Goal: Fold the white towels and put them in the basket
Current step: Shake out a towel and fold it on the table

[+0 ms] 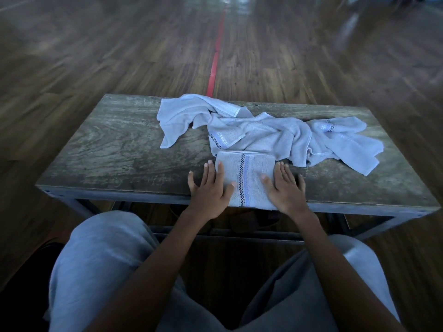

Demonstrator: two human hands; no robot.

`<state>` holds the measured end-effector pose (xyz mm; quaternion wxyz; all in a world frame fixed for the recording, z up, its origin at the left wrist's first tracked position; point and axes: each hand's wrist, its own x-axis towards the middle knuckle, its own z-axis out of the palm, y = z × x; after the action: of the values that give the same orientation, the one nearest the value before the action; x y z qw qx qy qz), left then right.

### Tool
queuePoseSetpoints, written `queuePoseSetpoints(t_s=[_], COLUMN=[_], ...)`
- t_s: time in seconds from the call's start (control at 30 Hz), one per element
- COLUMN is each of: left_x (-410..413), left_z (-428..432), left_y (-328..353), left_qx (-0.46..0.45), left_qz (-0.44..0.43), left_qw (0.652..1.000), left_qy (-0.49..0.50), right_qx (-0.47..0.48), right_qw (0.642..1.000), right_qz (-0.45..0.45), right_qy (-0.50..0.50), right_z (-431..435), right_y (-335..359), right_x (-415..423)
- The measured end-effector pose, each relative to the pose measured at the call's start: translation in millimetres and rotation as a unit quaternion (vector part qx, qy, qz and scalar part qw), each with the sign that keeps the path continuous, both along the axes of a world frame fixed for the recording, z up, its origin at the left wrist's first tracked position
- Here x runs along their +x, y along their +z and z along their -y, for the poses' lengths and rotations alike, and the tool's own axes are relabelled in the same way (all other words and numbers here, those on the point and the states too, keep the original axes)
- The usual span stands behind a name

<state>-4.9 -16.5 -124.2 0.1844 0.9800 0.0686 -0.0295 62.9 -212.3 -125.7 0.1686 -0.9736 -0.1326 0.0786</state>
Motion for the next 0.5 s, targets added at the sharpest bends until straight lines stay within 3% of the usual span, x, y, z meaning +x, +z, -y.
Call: queuePoseSetpoints(t_s=[0.23,0.37,0.5], left_x=[2,10,18], left_z=[-3,1,7], left_y=[12,22,21], left_qx=[-0.122,-0.087,-0.095], left_qz=[0.034,0.071,0.042], left_qw=[0.989,0.984,0.983], left_qy=[0.079,0.136,0.151], right_qx=[0.123,0.141,0.171], right_qw=[0.991,0.987,0.978], right_qz=[0.014,0.008,-0.030], right_qy=[-0.054,-0.083,-0.119], right_z=[8,1,-4], right_y=[4,5,12], right_x=[-2,4,9])
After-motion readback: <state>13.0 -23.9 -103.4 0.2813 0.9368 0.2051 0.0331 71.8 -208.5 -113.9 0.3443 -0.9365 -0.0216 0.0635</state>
